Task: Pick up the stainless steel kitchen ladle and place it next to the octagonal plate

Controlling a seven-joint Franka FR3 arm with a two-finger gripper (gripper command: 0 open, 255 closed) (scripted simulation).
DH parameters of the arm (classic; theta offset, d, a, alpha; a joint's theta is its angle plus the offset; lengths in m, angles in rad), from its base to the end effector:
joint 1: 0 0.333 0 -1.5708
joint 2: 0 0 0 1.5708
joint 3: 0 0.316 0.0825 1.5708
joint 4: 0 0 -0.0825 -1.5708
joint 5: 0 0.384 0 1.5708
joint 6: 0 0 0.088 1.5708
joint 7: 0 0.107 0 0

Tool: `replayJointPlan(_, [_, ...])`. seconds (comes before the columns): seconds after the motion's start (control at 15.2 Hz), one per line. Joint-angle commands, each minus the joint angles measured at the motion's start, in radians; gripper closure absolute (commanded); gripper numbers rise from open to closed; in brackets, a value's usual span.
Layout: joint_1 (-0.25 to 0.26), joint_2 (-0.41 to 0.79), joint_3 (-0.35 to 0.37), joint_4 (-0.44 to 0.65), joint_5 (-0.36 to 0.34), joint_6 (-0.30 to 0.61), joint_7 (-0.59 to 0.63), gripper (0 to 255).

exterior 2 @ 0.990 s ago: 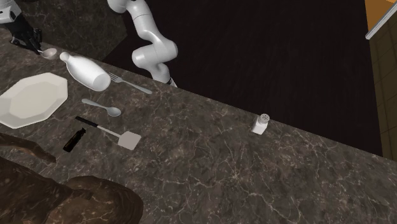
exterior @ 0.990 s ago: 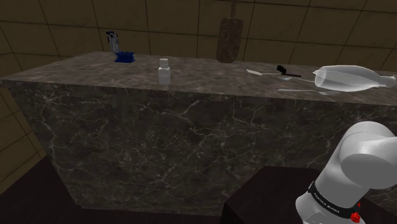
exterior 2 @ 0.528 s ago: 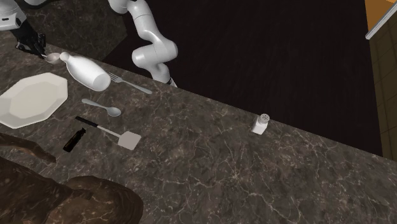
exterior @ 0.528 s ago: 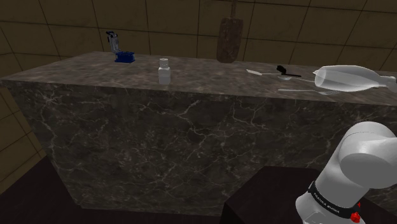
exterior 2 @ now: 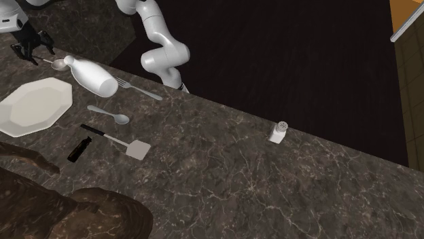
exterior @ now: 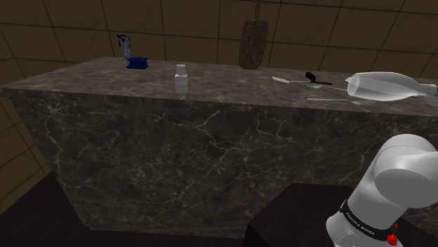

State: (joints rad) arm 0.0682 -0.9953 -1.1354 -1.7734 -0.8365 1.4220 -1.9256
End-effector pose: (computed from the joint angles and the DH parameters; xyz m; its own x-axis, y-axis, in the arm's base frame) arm -0.0773 -0.5233 0.5767 0.6569 0.7535 0.0258 0.7477 -0.6555 0.1063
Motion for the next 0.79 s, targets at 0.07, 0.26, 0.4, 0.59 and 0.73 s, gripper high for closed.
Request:
replayJointPlan(0.07, [0.000,0.000,0.000,0.000,0.000,0.000,0.000,0])
replayJointPlan(0.26, [0.026,0.046,0.025,0.108,0.033,-0.072,-0.027,0])
replayJointPlan(0.4, [0.035,0.060,0.030,0.139,0.041,-0.091,-0.034,0])
replayJointPlan(0.59, [0.035,0.060,0.030,0.139,0.041,-0.091,-0.034,0])
replayJointPlan(0.73, [0.035,0.060,0.030,0.139,0.041,-0.091,-0.034,0])
